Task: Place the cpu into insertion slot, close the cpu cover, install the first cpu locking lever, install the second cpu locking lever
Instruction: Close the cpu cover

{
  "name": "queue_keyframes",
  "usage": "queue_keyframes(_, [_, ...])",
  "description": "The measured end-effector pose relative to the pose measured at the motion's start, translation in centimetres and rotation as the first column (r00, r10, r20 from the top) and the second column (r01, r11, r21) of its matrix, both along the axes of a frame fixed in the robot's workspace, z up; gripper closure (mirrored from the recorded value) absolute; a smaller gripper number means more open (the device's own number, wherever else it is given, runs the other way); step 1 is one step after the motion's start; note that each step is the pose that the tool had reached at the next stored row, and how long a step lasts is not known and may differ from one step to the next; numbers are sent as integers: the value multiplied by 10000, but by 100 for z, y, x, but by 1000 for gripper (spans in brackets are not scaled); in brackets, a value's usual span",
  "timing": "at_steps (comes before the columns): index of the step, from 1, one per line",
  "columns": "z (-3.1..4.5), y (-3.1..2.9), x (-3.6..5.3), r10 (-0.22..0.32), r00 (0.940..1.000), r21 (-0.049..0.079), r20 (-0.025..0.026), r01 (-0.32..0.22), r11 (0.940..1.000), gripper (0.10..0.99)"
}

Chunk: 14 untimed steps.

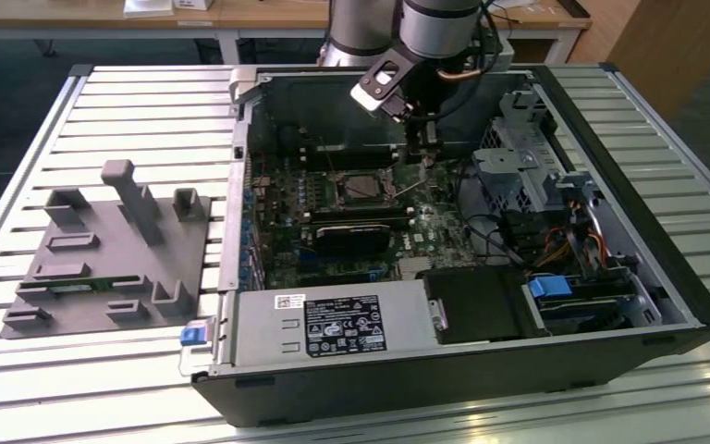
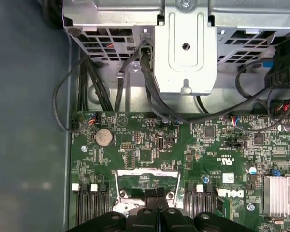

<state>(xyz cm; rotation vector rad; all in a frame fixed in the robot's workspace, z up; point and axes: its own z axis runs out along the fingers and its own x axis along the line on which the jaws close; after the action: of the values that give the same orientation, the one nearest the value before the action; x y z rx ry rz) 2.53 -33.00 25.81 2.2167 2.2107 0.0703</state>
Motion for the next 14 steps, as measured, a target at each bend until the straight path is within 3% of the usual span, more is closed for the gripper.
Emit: queue_keyframes(14, [-2, 37, 223, 0, 10000, 1, -44, 0, 10000, 980])
